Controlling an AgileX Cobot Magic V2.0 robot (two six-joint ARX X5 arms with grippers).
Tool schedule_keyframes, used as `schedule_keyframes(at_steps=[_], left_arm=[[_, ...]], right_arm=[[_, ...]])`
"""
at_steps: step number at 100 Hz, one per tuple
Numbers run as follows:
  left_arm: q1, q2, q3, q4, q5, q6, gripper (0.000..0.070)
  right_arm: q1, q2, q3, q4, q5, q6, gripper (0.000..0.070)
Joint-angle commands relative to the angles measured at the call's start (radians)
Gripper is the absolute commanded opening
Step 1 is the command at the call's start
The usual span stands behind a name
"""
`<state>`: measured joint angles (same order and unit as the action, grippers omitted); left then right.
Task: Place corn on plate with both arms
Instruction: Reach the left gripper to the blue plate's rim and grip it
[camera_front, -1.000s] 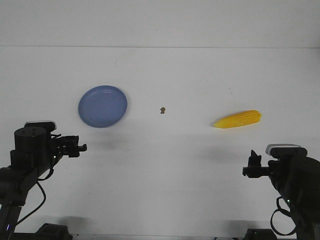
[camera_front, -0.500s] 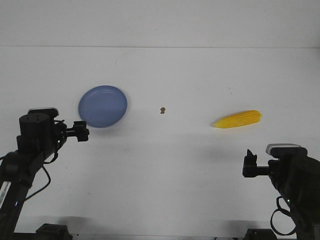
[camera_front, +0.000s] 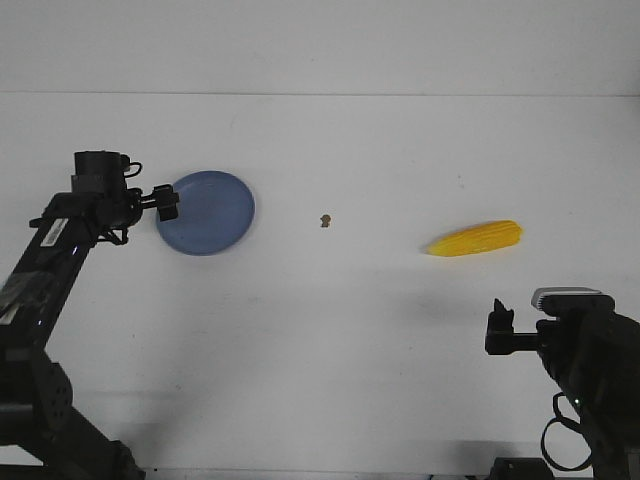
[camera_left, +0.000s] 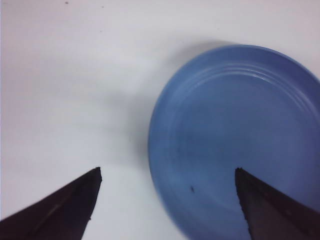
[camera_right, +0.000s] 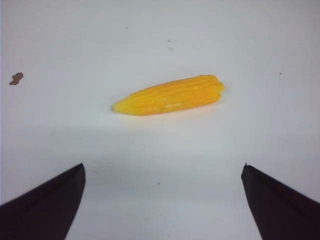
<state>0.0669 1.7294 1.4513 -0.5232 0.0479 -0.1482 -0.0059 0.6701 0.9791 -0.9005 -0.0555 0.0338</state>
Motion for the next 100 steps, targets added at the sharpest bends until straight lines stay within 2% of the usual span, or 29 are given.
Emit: schedule_keyframes(at_steps=[1, 32, 100], left_arm=[[0.004, 0.068, 0.047, 0.002, -0.003, 0.008, 0.0546], [0.004, 0.215, 0.076, -0.003, -0.003, 0.008, 0.0547], [0.005, 0.249, 0.076, 0.008, -0.003, 0.008, 0.0546]], right_arm=[[0.003, 0.005, 0.018, 0.01, 0.0, 0.004, 0.0657], [0.003, 0.005, 0.018, 0.009, -0.001, 0.004, 0.0657], [0.003, 0.005, 0.018, 0.01, -0.001, 0.004, 0.0657]])
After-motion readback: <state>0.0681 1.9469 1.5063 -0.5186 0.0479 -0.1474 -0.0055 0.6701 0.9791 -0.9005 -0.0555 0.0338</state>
